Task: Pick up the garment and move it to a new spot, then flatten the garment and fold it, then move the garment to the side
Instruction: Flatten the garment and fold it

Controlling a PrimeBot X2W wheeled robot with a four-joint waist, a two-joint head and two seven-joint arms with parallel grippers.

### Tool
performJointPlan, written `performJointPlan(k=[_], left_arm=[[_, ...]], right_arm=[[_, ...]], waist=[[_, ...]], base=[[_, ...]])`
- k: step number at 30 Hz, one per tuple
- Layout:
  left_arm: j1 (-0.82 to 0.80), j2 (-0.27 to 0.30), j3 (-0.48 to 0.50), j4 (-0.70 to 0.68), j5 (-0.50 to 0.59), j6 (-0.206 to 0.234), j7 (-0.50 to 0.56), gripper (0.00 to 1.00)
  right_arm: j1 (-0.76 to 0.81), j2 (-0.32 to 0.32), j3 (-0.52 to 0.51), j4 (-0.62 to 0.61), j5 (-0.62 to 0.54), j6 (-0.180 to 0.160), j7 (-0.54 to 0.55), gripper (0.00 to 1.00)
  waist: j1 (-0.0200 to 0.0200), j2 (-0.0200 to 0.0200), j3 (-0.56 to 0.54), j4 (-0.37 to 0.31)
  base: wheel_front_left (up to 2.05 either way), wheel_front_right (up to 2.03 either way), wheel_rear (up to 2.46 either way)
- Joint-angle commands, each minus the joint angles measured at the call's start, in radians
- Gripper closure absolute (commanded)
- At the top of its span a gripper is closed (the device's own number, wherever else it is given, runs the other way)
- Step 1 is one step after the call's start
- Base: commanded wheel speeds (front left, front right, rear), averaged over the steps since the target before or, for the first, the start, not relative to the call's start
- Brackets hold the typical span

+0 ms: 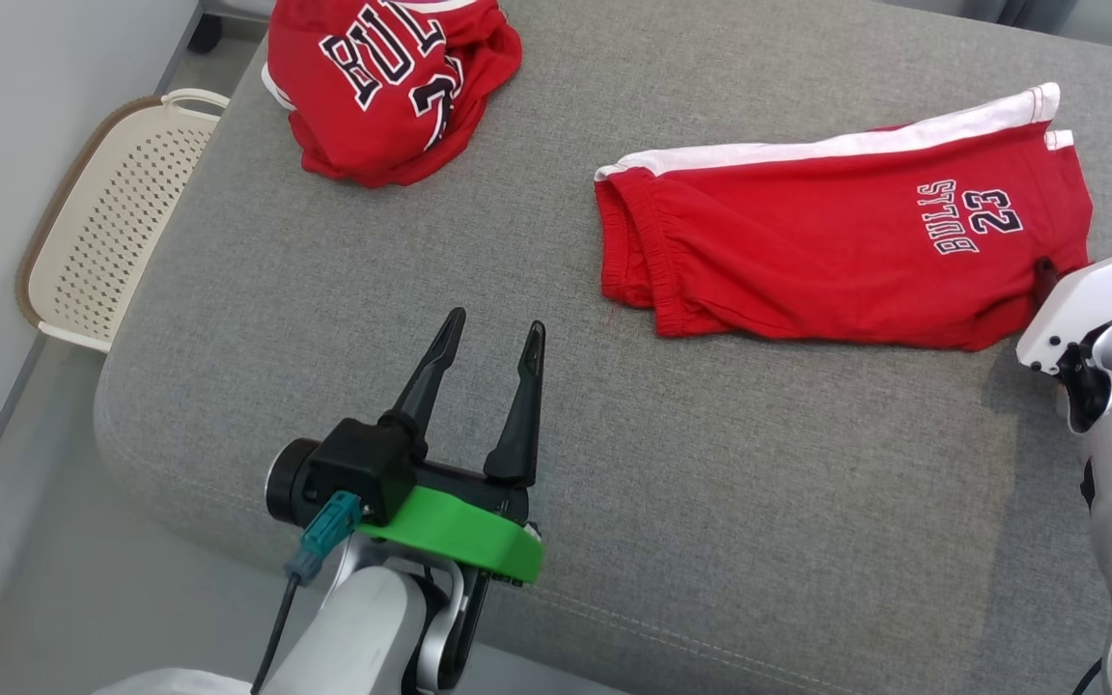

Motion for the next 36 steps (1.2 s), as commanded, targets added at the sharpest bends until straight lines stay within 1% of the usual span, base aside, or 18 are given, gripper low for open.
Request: performJointPlan(k=[1,2,3,5,6,9,16,24,29,36], left_arm=[[-0.020,0.002,0.003,0.000,-0.005,-0.002,-0.006,0.00],[-0.021,0.002,0.003,0.001,-0.006,-0.002,-0.005,0.00],[-0.020,0.002,0.004,0.002,-0.006,-0.001,-0.006,0.00],[-0.021,0.001,0.005,0.004,-0.007,-0.001,-0.007,0.00],[-0.022,0.001,0.005,0.006,-0.008,-0.001,-0.008,0.00],[-0.024,0.000,0.003,0.012,-0.009,0.000,-0.009,0.00],[-0.016,0.003,-0.002,0.026,-0.014,0.003,-0.009,0.00],[0.014,0.015,-0.001,0.034,-0.026,0.016,0.006,0.00],[0.027,0.020,-0.006,0.025,-0.029,0.021,0.020,0.00],[0.031,0.031,-0.005,0.017,-0.035,0.027,0.029,0.00]], right_arm=[[0.017,0.003,-0.006,0.003,-0.009,0.000,0.014,0.21],[0.020,0.011,-0.012,0.002,-0.015,0.000,0.019,0.50],[0.019,0.020,-0.020,0.000,-0.017,0.000,0.023,0.59],[0.017,0.030,-0.030,-0.004,-0.025,0.000,0.028,0.88],[0.015,0.034,-0.032,-0.007,-0.028,0.000,0.025,1.00],[0.006,0.048,-0.028,-0.012,-0.033,0.000,0.015,1.00],[0.026,0.065,-0.017,-0.023,-0.003,0.000,-0.020,1.00],[0.080,0.113,0.052,-0.046,0.076,0.000,-0.070,1.00],[0.151,0.120,0.092,-0.083,0.120,0.000,-0.071,1.00],[0.231,0.131,0.134,-0.149,0.167,0.000,-0.041,1.00]], waist=[[0.0000,0.0000,0.003,0.003],[0.0000,0.0000,0.004,0.003],[0.0000,0.0000,0.004,0.003],[0.0000,0.0000,0.004,0.002],[0.0000,0.0000,0.004,0.001],[0.0000,0.0000,-0.004,-0.004],[0.0000,0.0000,-0.046,-0.019],[0.0000,0.0000,-0.102,-0.057],[0.0000,0.0000,-0.131,-0.078],[0.0000,0.0000,-0.159,-0.098]], base=[[0.00,0.00,0.00],[0.00,0.00,0.00],[0.00,0.00,0.00],[0.00,0.00,0.00],[0.00,0.00,0.00],[0.00,0.00,0.00],[0.00,0.00,0.00],[0.00,0.00,0.00],[0.00,0.00,0.00],[0.00,0.00,0.00]])
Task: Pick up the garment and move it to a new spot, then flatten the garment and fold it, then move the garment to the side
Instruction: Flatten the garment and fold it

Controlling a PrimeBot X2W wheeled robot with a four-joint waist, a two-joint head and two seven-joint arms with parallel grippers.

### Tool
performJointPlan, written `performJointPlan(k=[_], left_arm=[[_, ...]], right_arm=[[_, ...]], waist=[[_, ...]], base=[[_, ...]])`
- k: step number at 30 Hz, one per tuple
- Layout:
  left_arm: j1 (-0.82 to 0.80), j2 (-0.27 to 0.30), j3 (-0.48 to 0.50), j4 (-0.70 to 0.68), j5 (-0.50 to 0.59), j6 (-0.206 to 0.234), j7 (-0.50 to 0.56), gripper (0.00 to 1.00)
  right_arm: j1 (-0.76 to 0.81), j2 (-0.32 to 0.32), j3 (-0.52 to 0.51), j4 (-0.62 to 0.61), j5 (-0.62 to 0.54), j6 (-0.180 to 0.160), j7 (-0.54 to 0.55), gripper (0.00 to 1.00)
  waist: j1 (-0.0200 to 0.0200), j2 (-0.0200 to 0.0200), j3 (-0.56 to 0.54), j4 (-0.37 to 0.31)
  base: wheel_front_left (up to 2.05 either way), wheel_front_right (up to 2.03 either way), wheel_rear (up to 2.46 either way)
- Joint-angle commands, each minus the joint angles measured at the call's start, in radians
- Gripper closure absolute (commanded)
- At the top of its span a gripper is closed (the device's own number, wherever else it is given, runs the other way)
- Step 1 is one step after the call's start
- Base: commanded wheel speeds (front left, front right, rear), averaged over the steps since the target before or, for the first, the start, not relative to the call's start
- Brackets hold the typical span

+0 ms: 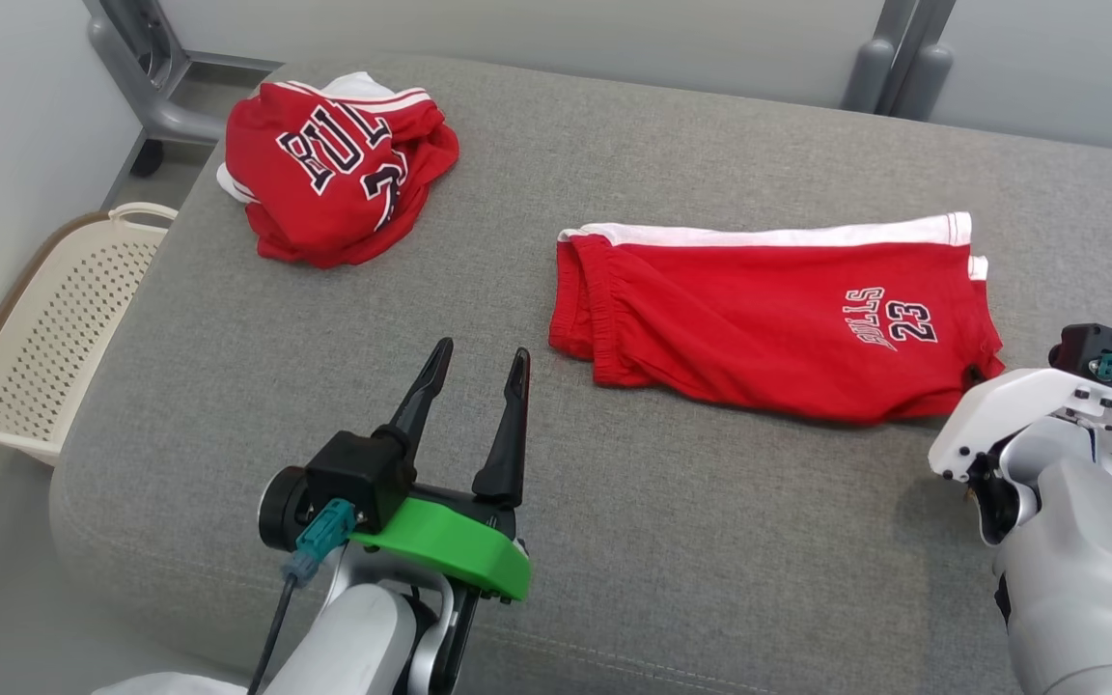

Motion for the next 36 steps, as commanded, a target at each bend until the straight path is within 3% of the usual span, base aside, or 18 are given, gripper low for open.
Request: performJointPlan(k=[1,5,6,7,18,26,36], left_arm=[[0.013,0.008,0.001,-0.003,-0.003,0.002,0.002,0.00],[0.023,0.012,-0.005,-0.009,-0.008,0.007,0.010,0.00],[0.024,0.013,-0.006,-0.010,-0.009,0.008,0.011,0.00],[0.025,0.014,-0.007,-0.010,-0.009,0.008,0.012,0.00],[0.060,0.036,0.019,0.031,-0.040,0.035,0.036,0.00],[0.116,0.100,0.078,0.088,-0.065,0.065,0.034,0.00],[0.156,0.138,0.094,0.099,-0.048,0.073,-0.011,0.00]], right_arm=[[0.028,-0.001,0.006,-0.018,0.007,0.000,0.006,1.00],[0.093,0.011,0.040,-0.091,0.041,0.000,0.048,1.00],[0.104,0.011,0.049,-0.103,0.051,0.000,0.060,0.78],[0.116,0.012,0.056,-0.118,0.055,0.000,0.066,0.00],[0.277,0.018,0.080,-0.317,0.052,0.000,0.062,0.00],[0.403,0.018,0.216,-0.486,0.088,-0.001,-0.089,0.00],[0.555,0.018,0.286,-0.652,0.123,0.000,-0.189,0.00]], waist=[[0.0000,0.0000,-0.017,-0.011],[0.0000,0.0000,-0.034,-0.018],[0.0000,0.0000,-0.036,-0.019],[0.0000,0.0000,-0.038,-0.020],[0.0000,0.0000,-0.107,-0.041],[0.0000,0.0000,-0.161,-0.116],[0.0000,0.0000,-0.188,-0.163]], base=[[0.00,0.00,0.00],[0.00,0.00,0.00],[0.00,0.00,0.00],[0.00,0.00,0.00],[0.00,0.00,0.00],[0.00,0.00,0.00],[0.00,0.00,0.00]])
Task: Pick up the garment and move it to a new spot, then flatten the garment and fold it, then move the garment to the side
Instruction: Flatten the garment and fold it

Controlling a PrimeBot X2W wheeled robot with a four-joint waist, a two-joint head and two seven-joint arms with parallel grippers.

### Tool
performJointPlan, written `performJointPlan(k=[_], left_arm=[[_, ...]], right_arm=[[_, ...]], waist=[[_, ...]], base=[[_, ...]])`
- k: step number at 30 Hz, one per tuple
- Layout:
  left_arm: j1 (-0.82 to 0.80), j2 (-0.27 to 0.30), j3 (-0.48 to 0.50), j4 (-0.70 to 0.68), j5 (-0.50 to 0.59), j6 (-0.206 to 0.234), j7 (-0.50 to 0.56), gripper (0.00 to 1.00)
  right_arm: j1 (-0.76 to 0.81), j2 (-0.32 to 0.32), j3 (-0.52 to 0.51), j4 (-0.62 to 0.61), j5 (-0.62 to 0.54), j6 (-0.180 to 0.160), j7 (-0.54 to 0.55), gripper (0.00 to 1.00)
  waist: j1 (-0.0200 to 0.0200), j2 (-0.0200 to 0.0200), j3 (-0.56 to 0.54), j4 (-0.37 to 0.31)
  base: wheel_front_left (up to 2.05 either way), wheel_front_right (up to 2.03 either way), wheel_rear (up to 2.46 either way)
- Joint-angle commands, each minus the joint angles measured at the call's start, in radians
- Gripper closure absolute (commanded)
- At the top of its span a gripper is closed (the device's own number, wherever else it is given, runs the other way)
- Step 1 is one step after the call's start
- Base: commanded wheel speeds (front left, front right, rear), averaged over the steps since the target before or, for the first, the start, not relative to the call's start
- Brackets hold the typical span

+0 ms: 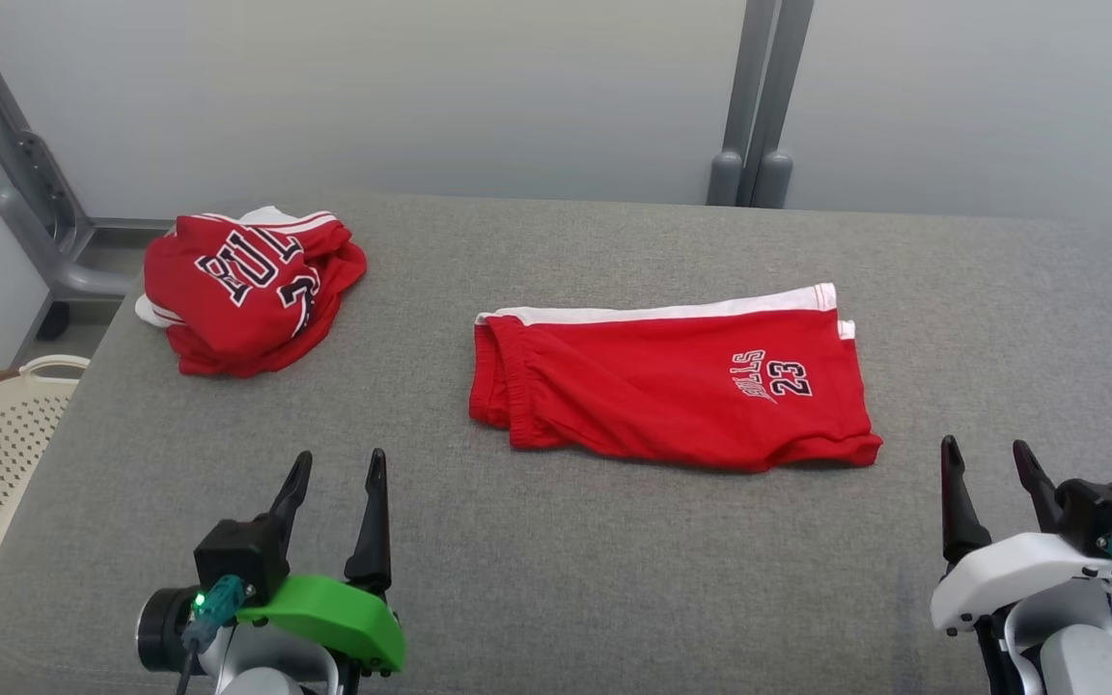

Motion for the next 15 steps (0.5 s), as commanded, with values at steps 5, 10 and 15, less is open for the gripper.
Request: performJointPlan(k=[5,10,15], left_arm=[[0.037,0.011,0.020,0.026,0.009,0.008,-0.028,0.00],[0.048,0.016,0.032,0.035,0.011,0.006,-0.037,0.00],[0.051,0.015,0.033,0.036,0.018,-0.005,-0.040,0.00]], right_arm=[[0.067,-0.004,0.058,-0.049,0.039,0.000,-0.021,0.00],[0.086,-0.004,0.095,-0.068,0.059,0.000,-0.020,0.00],[0.093,-0.004,0.101,-0.088,0.059,0.000,-0.012,0.00]], waist=[[0.0000,0.0000,-0.016,-0.031],[0.0000,0.0000,-0.016,-0.038],[0.0000,0.0000,-0.015,-0.033]], base=[[0.00,0.00,0.00],[0.00,0.00,0.00],[0.00,0.00,0.00]])
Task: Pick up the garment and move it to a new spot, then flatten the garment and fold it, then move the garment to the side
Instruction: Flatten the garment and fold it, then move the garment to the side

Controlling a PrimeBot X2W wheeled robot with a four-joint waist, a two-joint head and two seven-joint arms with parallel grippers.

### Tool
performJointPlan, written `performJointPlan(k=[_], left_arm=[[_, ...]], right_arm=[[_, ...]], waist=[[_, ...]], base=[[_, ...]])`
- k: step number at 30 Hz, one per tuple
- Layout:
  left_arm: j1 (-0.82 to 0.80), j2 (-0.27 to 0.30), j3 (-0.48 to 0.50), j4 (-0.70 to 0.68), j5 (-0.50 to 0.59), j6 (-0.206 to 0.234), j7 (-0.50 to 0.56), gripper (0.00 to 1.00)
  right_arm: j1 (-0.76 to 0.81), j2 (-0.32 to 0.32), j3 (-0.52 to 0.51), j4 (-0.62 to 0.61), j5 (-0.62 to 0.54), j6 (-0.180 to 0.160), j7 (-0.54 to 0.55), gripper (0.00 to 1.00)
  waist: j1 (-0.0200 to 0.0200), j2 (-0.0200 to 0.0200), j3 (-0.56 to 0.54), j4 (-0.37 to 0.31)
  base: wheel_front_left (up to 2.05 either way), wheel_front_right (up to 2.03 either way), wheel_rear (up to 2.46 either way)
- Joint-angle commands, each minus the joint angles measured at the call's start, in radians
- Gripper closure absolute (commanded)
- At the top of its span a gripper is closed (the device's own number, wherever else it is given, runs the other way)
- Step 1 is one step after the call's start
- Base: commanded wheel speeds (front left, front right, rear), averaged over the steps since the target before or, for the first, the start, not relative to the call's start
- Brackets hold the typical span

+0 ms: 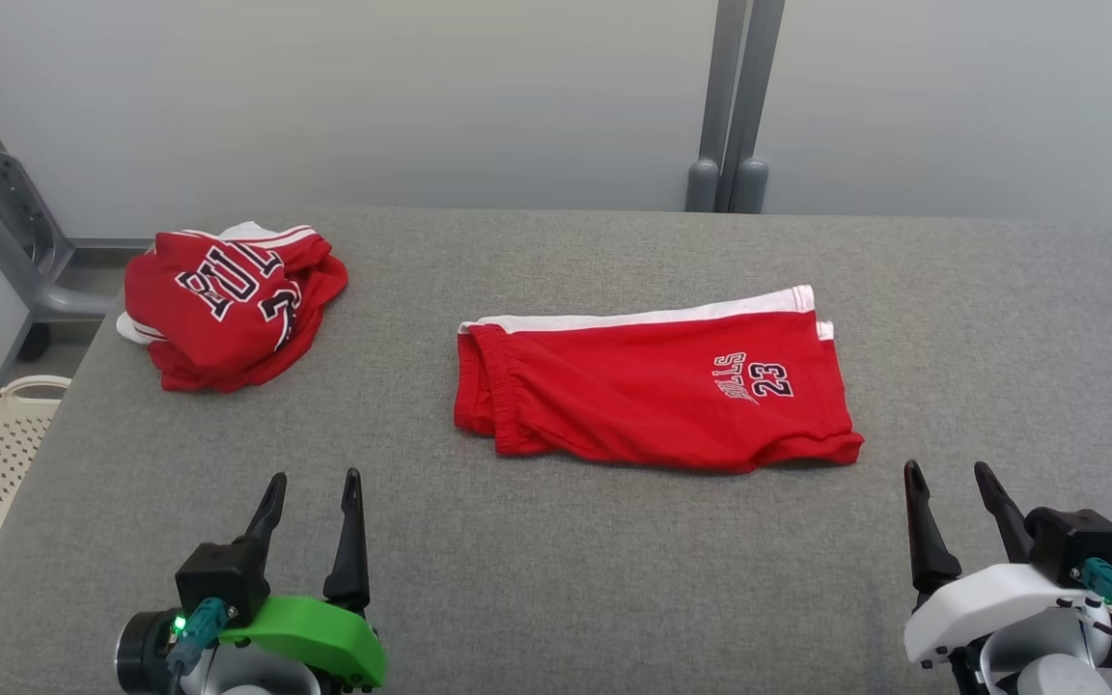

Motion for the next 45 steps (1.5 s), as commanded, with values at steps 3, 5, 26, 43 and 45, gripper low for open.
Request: performJointPlan(k=[3,5,26,43,45], left_arm=[[0.016,0.004,-0.002,0.005,0.005,-0.007,-0.005,0.00],[0.017,0.002,-0.002,0.005,0.005,-0.009,-0.006,0.00],[-0.071,-0.016,-0.030,-0.029,0.029,-0.029,-0.008,0.00],[-0.135,-0.103,-0.007,-0.110,0.127,-0.074,-0.008,0.00],[-0.134,-0.116,-0.001,-0.109,0.141,-0.086,-0.009,0.00]], right_arm=[[0.006,-0.004,-0.008,-0.012,-0.011,0.000,0.014,0.00],[0.002,-0.004,-0.014,-0.015,-0.009,0.000,0.025,0.00],[-0.458,-0.053,-0.098,0.242,-0.117,-0.001,0.674,0.00],[-0.681,-0.162,-0.219,0.580,-0.172,-0.001,0.667,0.00],[-0.697,-0.162,-0.244,0.627,-0.182,0.000,0.661,0.00]], waist=[[0.0000,0.0000,0.000,0.005],[0.0000,0.0000,0.001,0.006],[0.0000,0.0000,0.150,0.094],[0.0000,0.0000,0.312,0.231],[0.0000,0.0000,0.321,0.237]], base=[[0.00,0.00,0.00],[0.00,0.00,0.00],[0.00,0.00,0.00],[0.00,0.00,0.00],[0.00,0.00,0.00]])
